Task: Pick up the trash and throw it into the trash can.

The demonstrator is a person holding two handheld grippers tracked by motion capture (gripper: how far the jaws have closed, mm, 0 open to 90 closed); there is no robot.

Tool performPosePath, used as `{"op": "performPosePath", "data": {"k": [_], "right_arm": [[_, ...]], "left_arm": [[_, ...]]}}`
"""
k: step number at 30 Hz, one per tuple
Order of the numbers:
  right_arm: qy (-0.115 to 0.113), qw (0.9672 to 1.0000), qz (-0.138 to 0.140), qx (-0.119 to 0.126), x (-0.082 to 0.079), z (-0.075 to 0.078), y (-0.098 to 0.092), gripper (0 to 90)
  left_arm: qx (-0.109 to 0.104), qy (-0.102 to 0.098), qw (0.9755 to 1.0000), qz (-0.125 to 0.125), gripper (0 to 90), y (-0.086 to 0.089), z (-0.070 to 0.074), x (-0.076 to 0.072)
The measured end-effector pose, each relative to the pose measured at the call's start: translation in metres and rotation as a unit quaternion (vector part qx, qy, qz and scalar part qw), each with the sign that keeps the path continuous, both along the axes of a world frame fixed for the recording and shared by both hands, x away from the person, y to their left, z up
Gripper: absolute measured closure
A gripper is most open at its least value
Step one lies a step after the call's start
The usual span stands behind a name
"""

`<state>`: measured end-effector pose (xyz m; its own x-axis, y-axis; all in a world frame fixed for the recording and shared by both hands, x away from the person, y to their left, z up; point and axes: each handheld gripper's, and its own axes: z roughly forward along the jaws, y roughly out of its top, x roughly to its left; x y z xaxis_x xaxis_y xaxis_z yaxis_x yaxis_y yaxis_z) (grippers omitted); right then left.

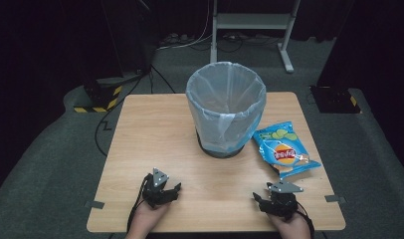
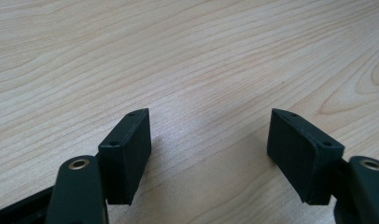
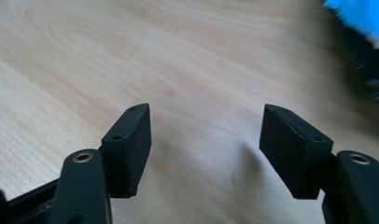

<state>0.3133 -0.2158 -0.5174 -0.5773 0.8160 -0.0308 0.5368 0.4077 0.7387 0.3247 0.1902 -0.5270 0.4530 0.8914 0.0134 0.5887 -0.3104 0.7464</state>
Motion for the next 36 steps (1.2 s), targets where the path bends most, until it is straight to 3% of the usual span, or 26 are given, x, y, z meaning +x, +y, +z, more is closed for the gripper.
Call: {"op": "performPosePath", "data": {"k": [3,4,7,8,10,15,17,18,19,20,22,23,24,25,26,28,31,36], "right_arm": [[-0.006,1.0,-0.007,0.002,0.003,0.005,-0.003,34.1],[-0.019,0.9995,-0.026,-0.003,0.009,0.016,-0.009,34.1],[-0.033,0.9986,-0.041,-0.001,0.015,0.028,-0.016,34.0],[-0.046,0.9972,-0.059,0.002,0.022,0.041,-0.024,33.7],[-0.051,0.996,-0.073,-0.003,0.03,0.046,-0.029,32.8],[-0.057,0.9949,-0.081,-0.021,0.043,0.048,-0.031,31.5],[-0.046,0.9941,-0.084,-0.05,0.052,0.038,-0.027,29.8],[-0.04,0.9923,-0.09,-0.075,0.057,0.027,-0.024,29.9],[-0.04,0.9923,-0.09,-0.075,0.057,0.027,-0.024,29.9],[-0.04,0.9877,-0.108,-0.106,0.061,0.017,-0.024,35.9],[-0.049,0.9838,-0.12,-0.124,0.061,0.011,-0.026,47.7],[-0.046,0.9832,-0.126,-0.124,0.062,0.009,-0.028,58.3],[-0.046,0.9832,-0.126,-0.124,0.062,0.009,-0.028,58.3],[-0.049,0.9813,-0.134,-0.129,0.063,0.006,-0.031,72.9],[-0.049,0.9813,-0.134,-0.129,0.063,0.006,-0.031,72.9],[-0.056,0.9804,-0.136,-0.131,0.062,0.006,-0.032,90.0],[-0.066,0.9808,-0.134,-0.126,0.062,0.008,-0.033,90.0],[-0.089,0.9827,-0.132,-0.095,0.054,0.017,-0.032,90.0]], "left_arm": [[0.0,0.001,1.0,-0.001,30.7,0.0,0.0,0.0],[-0.001,0.001,1.0,0.0,30.8,0.0,0.0,0.0],[-0.001,0.001,1.0,-0.003,30.8,0.0,0.0,0.0],[-0.001,0.001,1.0,-0.004,30.8,0.0,0.0,0.0],[-0.001,0.001,1.0,-0.004,30.8,0.0,0.0,0.0],[-0.002,0.001,1.0,-0.006,30.8,0.0,0.0,0.0],[-0.002,0.001,1.0,-0.006,30.8,0.0,0.0,0.0],[-0.001,0.001,1.0,-0.006,30.8,0.0,0.0,0.0],[-0.001,0.001,1.0,-0.006,30.8,0.0,0.0,0.0],[0.0,0.001,1.0,-0.006,30.7,0.0,0.0,0.0],[0.0,0.001,1.0,-0.007,30.7,0.0,0.0,0.0],[-0.001,0.002,1.0,-0.007,30.7,0.0,0.0,0.0],[-0.001,0.002,1.0,-0.007,30.7,0.0,0.0,0.0],[0.0,0.002,1.0,-0.007,30.7,0.0,0.0,0.0],[0.0,0.002,1.0,-0.007,30.7,0.0,0.0,0.0],[-0.001,0.002,1.0,-0.007,30.7,0.0,0.0,0.0],[-0.001,0.002,1.0,-0.007,30.8,0.0,0.0,0.0],[-0.001,0.002,1.0,-0.007,30.7,0.0,0.0,0.0]]}}
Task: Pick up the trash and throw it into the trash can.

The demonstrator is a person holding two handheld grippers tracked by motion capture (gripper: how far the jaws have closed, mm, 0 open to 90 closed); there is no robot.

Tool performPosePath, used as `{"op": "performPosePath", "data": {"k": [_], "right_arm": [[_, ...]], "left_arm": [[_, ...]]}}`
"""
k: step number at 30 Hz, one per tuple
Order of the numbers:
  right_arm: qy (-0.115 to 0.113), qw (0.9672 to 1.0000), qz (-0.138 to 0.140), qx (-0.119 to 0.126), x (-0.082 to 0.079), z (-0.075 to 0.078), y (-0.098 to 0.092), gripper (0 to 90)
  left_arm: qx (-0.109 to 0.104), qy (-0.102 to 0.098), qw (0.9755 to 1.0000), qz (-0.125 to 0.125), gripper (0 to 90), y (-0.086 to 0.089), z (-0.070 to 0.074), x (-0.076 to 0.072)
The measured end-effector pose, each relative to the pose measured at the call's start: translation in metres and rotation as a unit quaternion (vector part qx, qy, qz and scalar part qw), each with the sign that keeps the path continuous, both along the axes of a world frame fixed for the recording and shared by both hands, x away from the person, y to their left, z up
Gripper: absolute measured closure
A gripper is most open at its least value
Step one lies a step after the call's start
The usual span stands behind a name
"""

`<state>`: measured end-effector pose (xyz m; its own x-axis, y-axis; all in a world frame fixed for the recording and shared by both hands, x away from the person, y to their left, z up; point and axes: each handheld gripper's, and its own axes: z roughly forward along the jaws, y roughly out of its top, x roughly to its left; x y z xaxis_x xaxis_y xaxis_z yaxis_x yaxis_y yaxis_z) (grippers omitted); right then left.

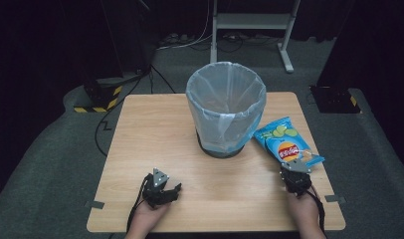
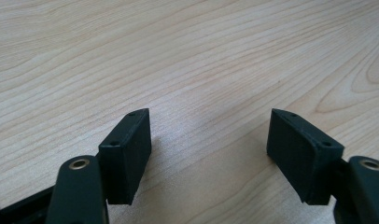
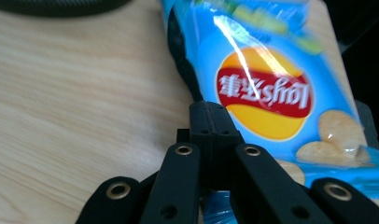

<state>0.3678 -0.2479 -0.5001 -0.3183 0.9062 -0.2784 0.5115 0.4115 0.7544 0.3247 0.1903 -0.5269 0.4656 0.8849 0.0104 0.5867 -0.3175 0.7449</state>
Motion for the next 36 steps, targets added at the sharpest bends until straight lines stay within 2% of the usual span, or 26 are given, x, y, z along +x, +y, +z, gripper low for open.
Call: {"op": "performPosePath", "data": {"k": [1,2,3,6,13,14,15,18,19,20,25,27,30,31,32,35,36], "right_arm": [[-0.017,0.9996,0.0,0.022,-0.004,0.007,0.0,90.0],[-0.017,0.9996,0.0,0.022,-0.004,0.007,0.0,90.0],[-0.022,0.999,0.001,0.039,-0.005,0.01,-0.001,90.0],[-0.046,0.9966,0.003,0.068,-0.011,0.022,0.001,90.0],[-0.077,0.9921,0.009,0.098,-0.016,0.043,0.005,90.0],[-0.088,0.9905,0.012,0.105,-0.018,0.05,0.006,90.0],[-0.089,0.9901,0.013,0.107,-0.018,0.051,0.006,90.0],[-0.102,0.9863,0.011,0.129,-0.02,0.06,0.004,90.0],[-0.102,0.9863,0.011,0.129,-0.02,0.06,0.004,90.0],[-0.111,0.9838,0.009,0.141,-0.021,0.066,0.001,90.0],[-0.135,0.9749,-0.001,0.177,-0.023,0.081,-0.011,90.0],[-0.138,0.9742,-0.001,0.178,-0.023,0.084,-0.012,90.0],[-0.153,0.9705,-0.002,0.186,-0.023,0.095,-0.015,90.0],[-0.153,0.9705,-0.002,0.186,-0.023,0.095,-0.015,90.0],[-0.16,0.9686,-0.002,0.19,-0.024,0.101,-0.016,90.0],[-0.166,0.9676,-0.003,0.19,-0.023,0.105,-0.017,90.0],[-0.173,0.9658,-0.004,0.193,-0.023,0.111,-0.017,90.0]], "left_arm": [[0.0,0.0,1.0,0.0,30.7,0.0,0.0,0.0],[0.0,0.0,1.0,0.0,30.7,0.0,0.0,0.0],[0.0,0.0,1.0,0.0,30.7,0.0,0.0,0.0],[0.0,0.0,1.0,-0.001,30.8,0.0,0.0,0.0],[0.0,0.0,1.0,-0.001,30.8,0.0,0.0,0.0],[0.0,0.0,1.0,-0.001,30.8,0.0,0.0,0.0],[0.0,0.0,1.0,-0.001,30.8,0.0,0.0,0.0],[0.0,0.0,1.0,-0.001,30.8,0.0,0.0,0.0],[0.0,0.0,1.0,-0.001,30.8,0.0,0.0,0.0],[0.0,0.0,1.0,-0.001,30.8,0.0,0.0,0.0],[0.0,0.0,1.0,-0.002,30.8,0.0,0.0,0.0],[0.0,0.0,1.0,-0.002,30.8,0.0,0.0,0.0],[0.0,0.0,1.0,-0.002,30.8,0.0,0.0,0.0],[0.0,0.0,1.0,-0.002,30.8,0.0,0.0,0.0],[0.0,0.0,1.0,-0.002,30.7,0.0,0.0,0.0],[0.0,0.0,1.0,-0.002,30.8,0.0,0.0,0.0],[0.0,0.0,1.0,-0.002,30.8,0.0,0.0,0.0]]}}
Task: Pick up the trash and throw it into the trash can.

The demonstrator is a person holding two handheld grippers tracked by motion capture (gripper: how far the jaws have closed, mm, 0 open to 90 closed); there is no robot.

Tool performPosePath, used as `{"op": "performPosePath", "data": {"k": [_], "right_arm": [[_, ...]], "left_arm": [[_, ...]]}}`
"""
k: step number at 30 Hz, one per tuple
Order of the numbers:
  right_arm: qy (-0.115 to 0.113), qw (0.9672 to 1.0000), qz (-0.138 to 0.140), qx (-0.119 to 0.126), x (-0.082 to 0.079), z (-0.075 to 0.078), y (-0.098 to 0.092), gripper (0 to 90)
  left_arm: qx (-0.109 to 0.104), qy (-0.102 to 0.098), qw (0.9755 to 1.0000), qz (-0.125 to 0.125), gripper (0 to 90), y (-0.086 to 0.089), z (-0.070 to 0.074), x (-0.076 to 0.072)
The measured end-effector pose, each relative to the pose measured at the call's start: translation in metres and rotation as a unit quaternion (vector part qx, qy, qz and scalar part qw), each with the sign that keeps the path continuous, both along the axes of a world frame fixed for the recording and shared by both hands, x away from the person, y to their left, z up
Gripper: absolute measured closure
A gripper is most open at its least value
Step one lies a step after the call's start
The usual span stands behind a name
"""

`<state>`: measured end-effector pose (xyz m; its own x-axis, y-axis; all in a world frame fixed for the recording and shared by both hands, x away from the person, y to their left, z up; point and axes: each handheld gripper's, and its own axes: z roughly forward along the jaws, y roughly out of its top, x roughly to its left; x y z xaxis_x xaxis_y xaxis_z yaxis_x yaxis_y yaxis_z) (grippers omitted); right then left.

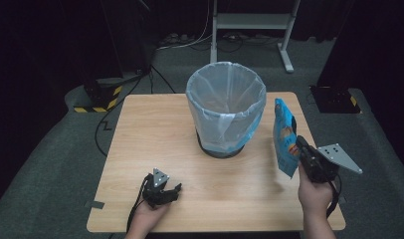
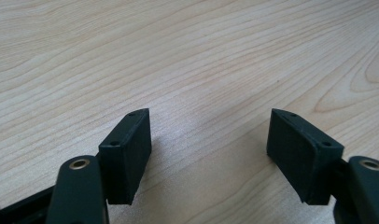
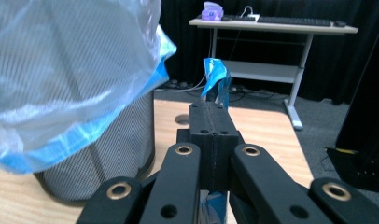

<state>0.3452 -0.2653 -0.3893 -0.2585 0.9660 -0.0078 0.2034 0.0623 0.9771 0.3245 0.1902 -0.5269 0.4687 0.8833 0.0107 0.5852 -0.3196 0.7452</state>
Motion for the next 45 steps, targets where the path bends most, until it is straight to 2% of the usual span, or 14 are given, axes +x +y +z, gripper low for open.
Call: {"op": "performPosePath", "data": {"k": [5,12,21,25,30,33,35,41,45], "right_arm": [[-0.017,0.9998,-0.004,0.001,-0.001,0.011,-0.001,90.0],[-0.055,0.9985,-0.003,-0.002,-0.007,0.039,0.003,90.0],[-0.1,0.9949,0.001,-0.007,-0.014,0.075,0.012,90.0],[-0.104,0.9944,0.004,-0.018,-0.013,0.084,0.018,90.0],[-0.071,0.997,0.014,-0.029,-0.011,0.062,0.021,90.0],[-0.043,0.998,0.014,-0.044,-0.011,0.038,0.023,90.0],[-0.013,0.9987,0.015,-0.046,-0.009,0.018,0.021,90.0],[0.06,0.9964,-0.002,-0.06,-0.008,-0.041,0.012,90.0],[0.099,0.9929,-0.012,-0.065,-0.017,-0.07,0.002,90.0]], "left_arm": [[0.0,0.0,1.0,0.0,30.8,0.0,0.0,0.0],[0.0,0.0,1.0,0.0,30.8,0.0,0.0,0.0],[-0.001,0.0,1.0,0.0,30.7,0.0,0.0,0.0],[-0.001,0.0,1.0,0.0,30.8,0.0,0.0,0.0],[-0.001,0.001,1.0,-0.001,30.8,0.0,0.0,0.0],[-0.001,0.0,1.0,-0.002,30.8,0.0,0.0,0.0],[-0.001,0.001,1.0,-0.002,30.8,0.0,0.0,0.0],[-0.001,0.001,1.0,-0.002,30.8,0.0,0.0,0.0],[-0.001,0.001,1.0,-0.002,30.8,0.0,0.0,0.0]]}}
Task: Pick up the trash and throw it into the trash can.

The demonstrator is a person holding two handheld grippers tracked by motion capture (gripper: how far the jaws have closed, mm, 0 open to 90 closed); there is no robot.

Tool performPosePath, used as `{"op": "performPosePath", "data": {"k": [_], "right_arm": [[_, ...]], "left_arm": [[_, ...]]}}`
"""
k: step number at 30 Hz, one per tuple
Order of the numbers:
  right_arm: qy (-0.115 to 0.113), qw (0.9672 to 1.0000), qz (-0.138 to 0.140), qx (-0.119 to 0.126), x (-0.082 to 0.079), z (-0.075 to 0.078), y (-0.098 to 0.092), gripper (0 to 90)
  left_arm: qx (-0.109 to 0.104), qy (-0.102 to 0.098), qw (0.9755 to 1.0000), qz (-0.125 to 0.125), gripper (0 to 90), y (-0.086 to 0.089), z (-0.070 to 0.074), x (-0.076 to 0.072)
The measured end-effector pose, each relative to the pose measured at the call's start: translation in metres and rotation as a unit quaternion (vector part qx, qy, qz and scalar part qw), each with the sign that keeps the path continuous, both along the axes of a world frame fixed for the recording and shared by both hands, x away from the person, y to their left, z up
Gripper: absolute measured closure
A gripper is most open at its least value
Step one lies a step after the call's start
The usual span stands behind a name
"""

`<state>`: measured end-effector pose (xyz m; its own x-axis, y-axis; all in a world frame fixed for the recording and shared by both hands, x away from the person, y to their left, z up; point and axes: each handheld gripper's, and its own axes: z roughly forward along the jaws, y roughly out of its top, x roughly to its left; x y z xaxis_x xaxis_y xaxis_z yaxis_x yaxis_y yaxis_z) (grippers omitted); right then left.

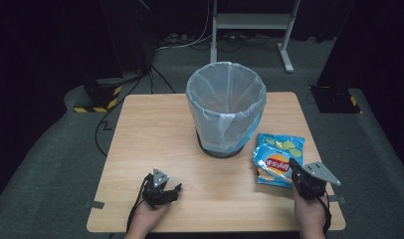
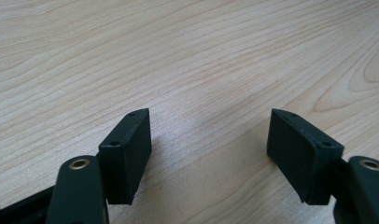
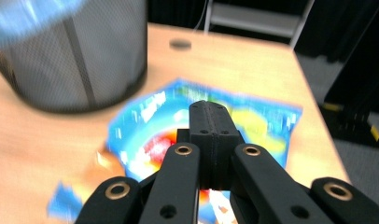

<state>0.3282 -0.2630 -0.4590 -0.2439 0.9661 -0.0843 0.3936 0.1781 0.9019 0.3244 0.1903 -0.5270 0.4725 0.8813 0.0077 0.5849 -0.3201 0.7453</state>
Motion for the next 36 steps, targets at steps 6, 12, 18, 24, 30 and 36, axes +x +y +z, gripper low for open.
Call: {"op": "performPosePath", "data": {"k": [6,12,18,24,30,36], "right_arm": [[0.037,0.999,0.02,0.015,-0.024,-0.021,-0.005,61.4],[0.035,0.9981,0.047,-0.02,-0.041,-0.03,0.011,42.1],[0.04,0.9933,0.054,-0.094,-0.028,-0.035,0.027,34.8],[0.106,0.9826,0.067,-0.137,0.002,-0.058,0.034,52.0],[0.142,0.9811,0.079,-0.106,0.013,-0.059,0.031,80.4],[0.146,0.9806,0.078,-0.105,0.016,-0.056,0.029,90.0]], "left_arm": [[0.0,0.0,1.0,0.0,30.8,0.0,0.0,0.0],[-0.002,0.001,1.0,-0.001,30.7,0.0,0.0,0.0],[-0.002,-0.001,1.0,-0.003,30.7,-0.001,0.0,0.001],[-0.001,0.001,1.0,-0.005,30.6,0.0,0.0,0.001],[0.0,-0.001,1.0,-0.005,30.6,0.0,0.0,0.001],[-0.001,-0.001,1.0,-0.005,30.6,0.0,0.0,0.001]]}}
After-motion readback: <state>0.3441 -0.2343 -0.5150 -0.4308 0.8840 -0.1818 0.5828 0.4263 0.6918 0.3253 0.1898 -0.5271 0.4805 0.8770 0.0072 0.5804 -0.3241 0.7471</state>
